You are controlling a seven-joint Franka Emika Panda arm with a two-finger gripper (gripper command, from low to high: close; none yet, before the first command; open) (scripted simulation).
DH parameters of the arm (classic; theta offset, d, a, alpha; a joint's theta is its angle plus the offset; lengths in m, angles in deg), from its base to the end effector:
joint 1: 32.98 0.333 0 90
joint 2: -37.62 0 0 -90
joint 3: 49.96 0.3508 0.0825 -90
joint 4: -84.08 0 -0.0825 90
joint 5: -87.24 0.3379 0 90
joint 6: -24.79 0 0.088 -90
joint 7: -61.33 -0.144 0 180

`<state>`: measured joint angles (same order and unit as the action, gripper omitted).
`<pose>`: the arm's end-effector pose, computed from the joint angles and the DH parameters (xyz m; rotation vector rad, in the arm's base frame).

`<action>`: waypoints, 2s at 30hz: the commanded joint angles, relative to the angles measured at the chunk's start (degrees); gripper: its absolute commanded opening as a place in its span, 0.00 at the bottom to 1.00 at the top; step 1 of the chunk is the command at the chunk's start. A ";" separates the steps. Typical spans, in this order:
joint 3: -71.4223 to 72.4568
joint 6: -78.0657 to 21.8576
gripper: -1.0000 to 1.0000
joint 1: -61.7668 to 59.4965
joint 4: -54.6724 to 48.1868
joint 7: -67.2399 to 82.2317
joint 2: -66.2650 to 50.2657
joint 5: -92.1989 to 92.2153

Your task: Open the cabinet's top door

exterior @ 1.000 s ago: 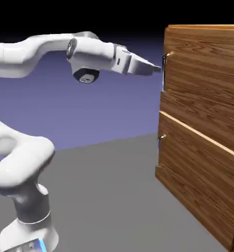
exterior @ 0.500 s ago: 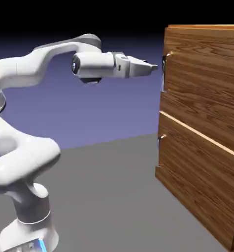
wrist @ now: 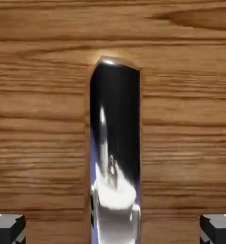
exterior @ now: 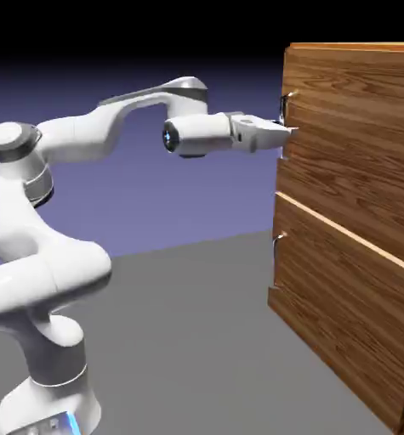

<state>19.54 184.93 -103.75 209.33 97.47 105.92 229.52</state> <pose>0.4504 0.1816 0.5612 -1.7587 0.7488 -1.7731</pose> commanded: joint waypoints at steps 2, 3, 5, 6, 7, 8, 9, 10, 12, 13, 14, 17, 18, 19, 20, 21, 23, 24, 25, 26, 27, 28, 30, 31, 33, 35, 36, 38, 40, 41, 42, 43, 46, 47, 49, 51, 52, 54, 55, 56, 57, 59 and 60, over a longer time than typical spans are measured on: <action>-2.48 -3.23 0.00 3.61 4.18 1.38 0.47 0.08; -3.78 -4.84 0.00 5.44 6.26 2.02 0.69 -0.07; -6.50 -8.09 0.00 9.11 10.41 3.21 1.15 -0.64; -7.96 -9.72 0.00 10.97 12.49 3.76 1.41 -1.09; -9.48 -11.38 0.00 12.83 14.56 4.27 1.68 -1.66; -11.08 -13.05 0.00 14.70 16.64 4.75 1.99 -2.36; -12.77 -14.76 0.00 16.56 18.72 5.18 2.34 -3.18; -14.56 -16.49 0.00 18.41 20.80 5.58 2.74 -4.15; -18.47 -20.10 0.00 22.07 24.95 6.25 3.71 -6.57; -20.55 -21.92 0.00 23.79 26.94 6.51 4.27 -7.99; -22.63 -23.68 0.00 25.35 28.81 6.72 4.86 -9.50; -28.86 -28.72 0.00 29.14 33.64 7.12 6.71 -14.43; -30.93 -30.32 0.00 30.13 35.02 7.21 7.33 -16.18; -33.01 -31.90 0.00 30.98 36.28 7.27 7.94 -17.97; -35.09 -33.46 0.00 31.70 37.45 7.33 8.53 -19.80; -37.16 -34.99 0.00 32.31 38.51 7.39 9.09 -21.65; -41.32 -38.01 0.00 33.18 40.34 7.50 10.10 -25.44; -43.39 -39.49 0.00 33.47 41.12 7.58 10.53 -27.35; -45.47 -40.96 0.00 33.67 41.81 7.66 10.91 -29.28; -47.55 -42.42 0.00 33.79 42.42 7.76 11.22 -31.22; -49.62 -43.88 0.00 33.84 42.94 7.88 11.47 -33.17; -51.70 -45.32 0.00 33.83 43.38 8.01 11.64 -35.12; -55.85 -48.20 0.00 33.65 44.04 8.36 11.76 -39.03; -57.93 -49.63 0.00 33.49 44.26 8.56 11.70 -40.99; -62.08 -52.50 0.00 33.11 44.47 9.06 11.32 -44.92; -66.24 -55.39 0.00 32.69 44.39 9.67 10.57 -48.87; -68.31 -56.84 0.00 32.48 44.23 10.02 10.06 -50.85; -72.47 -59.78 0.00 32.10 43.69 10.81 8.74 -54.82; -76.62 -62.77 0.00 31.86 42.82 11.72 7.02 -58.81; -78.70 -64.29 0.00 31.81 42.25 12.22 6.01 -60.80; -80.77 -65.83 0.00 31.83 41.58 12.76 4.90 -62.80; -82.85 -67.39 0.00 31.91 40.82 13.32 3.68 -64.79; -89.08 -72.20 0.00 32.71 37.92 15.15 -0.52 -70.69; -91.16 -73.86 0.00 33.18 36.73 15.81 -2.09 -72.62; -95.31 -77.25 0.00 34.48 34.02 17.16 -5.45 -76.36; -99.47 -80.76 0.00 36.29 30.86 18.57 -9.03 -79.89; -101.54 -82.51 0.00 37.41 29.14 19.26 -10.85 -81.55; -105.70 -86.15 0.00 39.98 25.41 20.68 -14.57 -84.63; -107.77 -88.01 0.00 41.42 23.42 21.40 -16.44 -86.04; -109.85 -89.88 0.00 42.98 21.38 22.11 -18.30 -87.35; -111.91 -91.73 0.00 44.61 19.30 22.82 -20.13 -88.55; -115.98 -95.37 0.00 48.06 15.15 24.19 -23.61 -90.62; -118.02 -97.15 0.00 49.87 13.07 24.87 -25.28 -91.52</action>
<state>-98.48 87.72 -53.87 222.39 122.34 80.64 137.98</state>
